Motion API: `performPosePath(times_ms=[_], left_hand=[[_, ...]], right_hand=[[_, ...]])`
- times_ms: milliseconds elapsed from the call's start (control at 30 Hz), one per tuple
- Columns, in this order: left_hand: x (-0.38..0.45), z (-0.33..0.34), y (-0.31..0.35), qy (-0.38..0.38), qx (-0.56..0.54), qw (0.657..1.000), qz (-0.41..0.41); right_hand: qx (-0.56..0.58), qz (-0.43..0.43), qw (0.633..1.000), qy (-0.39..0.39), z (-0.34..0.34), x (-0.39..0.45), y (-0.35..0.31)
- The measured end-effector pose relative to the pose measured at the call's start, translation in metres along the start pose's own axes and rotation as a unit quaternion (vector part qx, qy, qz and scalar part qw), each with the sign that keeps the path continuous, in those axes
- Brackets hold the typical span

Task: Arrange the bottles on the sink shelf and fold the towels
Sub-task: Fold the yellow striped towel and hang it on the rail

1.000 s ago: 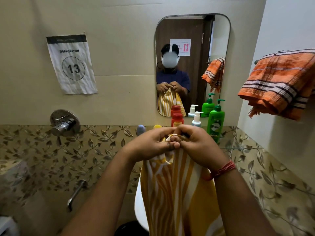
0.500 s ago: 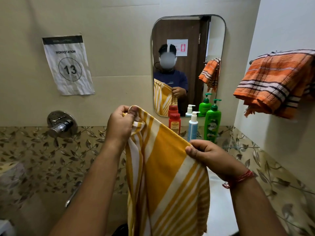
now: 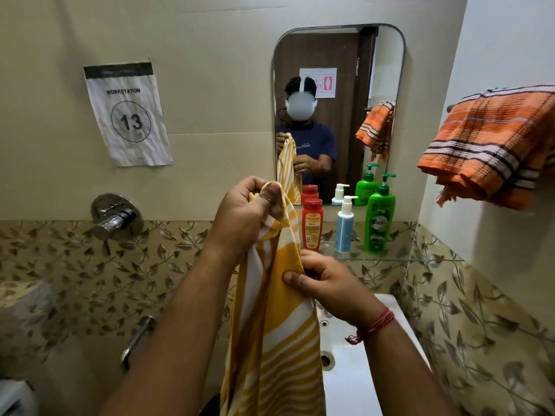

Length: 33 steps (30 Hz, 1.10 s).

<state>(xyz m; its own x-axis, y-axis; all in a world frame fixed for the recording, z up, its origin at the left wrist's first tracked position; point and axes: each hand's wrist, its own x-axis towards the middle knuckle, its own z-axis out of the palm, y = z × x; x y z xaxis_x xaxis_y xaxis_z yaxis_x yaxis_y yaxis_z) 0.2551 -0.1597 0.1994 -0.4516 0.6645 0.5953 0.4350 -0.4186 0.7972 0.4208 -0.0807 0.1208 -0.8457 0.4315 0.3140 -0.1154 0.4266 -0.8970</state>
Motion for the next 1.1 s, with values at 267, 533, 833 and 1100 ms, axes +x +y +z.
performPosePath(times_ms=[267,533,833,1100], left_hand=[[0.001,-0.004,-0.007,0.057,-0.032,0.998,-0.016],[0.007,-0.031,-0.019,0.168,-0.004,0.985,-0.045],[-0.006,-0.007,-0.006,-0.071,0.211,0.975,0.007],[-0.027,0.012,-0.015,-0.325,0.030,0.943,-0.062]], right_hand=[[0.073,0.069,0.994,-0.036,0.010,-0.011,0.017],[0.197,0.093,0.976,0.020,-0.013,-0.039,0.047],[-0.242,-0.014,0.969,0.051,-0.022,-0.015,-0.021],[-0.262,-0.131,0.950,0.109,-0.023,-0.003,-0.045]])
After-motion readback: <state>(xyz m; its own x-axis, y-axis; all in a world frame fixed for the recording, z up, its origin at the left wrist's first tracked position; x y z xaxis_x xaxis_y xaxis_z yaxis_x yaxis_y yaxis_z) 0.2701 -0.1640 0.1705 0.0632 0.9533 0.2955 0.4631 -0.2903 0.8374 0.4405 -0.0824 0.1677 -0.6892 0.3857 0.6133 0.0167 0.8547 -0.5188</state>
